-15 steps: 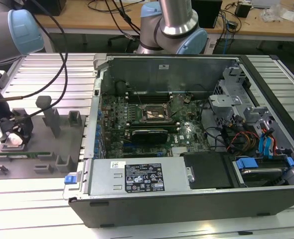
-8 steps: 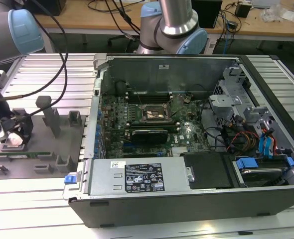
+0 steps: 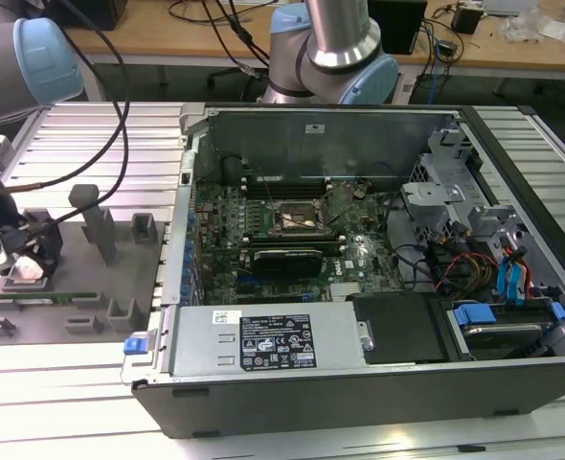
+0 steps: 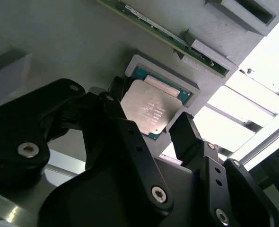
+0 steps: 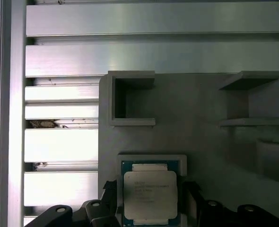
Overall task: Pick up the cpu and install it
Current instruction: 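Pick up the cpu and move it towards the insertion slot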
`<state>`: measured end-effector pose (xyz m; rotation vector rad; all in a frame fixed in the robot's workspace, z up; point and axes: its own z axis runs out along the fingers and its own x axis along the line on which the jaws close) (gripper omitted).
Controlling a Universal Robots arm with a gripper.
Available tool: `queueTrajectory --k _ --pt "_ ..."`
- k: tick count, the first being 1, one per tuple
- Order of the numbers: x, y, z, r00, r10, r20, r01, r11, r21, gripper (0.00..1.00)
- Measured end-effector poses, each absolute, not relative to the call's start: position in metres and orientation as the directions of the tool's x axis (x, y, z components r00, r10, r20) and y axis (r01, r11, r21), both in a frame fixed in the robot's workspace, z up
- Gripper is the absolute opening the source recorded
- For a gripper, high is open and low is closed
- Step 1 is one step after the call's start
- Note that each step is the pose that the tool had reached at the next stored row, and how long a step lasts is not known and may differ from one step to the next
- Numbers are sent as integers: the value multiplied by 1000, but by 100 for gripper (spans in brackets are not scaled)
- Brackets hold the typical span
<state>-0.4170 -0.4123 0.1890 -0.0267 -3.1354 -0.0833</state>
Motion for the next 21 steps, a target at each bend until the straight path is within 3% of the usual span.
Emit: queueTrajectory --k 17,19,21 --pt "-420 -412 189 -1000 17 -9 16 999 52 66" --pt "-421 -412 189 -1000 17 -9 16 999 52 58" --pt "-421 -412 189 -1000 17 -9 16 999 52 58"
